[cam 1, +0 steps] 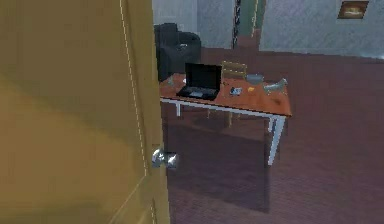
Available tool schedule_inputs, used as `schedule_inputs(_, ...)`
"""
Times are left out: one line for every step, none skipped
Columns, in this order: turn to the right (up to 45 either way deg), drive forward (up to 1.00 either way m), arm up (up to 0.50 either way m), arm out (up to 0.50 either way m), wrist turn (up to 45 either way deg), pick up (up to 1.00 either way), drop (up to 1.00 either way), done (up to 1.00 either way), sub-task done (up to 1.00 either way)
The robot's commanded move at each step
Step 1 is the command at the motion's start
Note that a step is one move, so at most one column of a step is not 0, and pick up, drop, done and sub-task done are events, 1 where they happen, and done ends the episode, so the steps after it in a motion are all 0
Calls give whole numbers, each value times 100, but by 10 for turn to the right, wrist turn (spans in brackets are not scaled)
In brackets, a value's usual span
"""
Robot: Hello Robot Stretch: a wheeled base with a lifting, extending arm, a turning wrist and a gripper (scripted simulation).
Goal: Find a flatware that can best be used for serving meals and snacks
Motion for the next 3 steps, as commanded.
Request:
schedule_inputs(450,0,0,0,0,0,0,0,0)
schedule_inputs(450,0,0,0,0,0,0,0,0)
schedule_inputs(360,0,0,0,0,0,0,0,0)
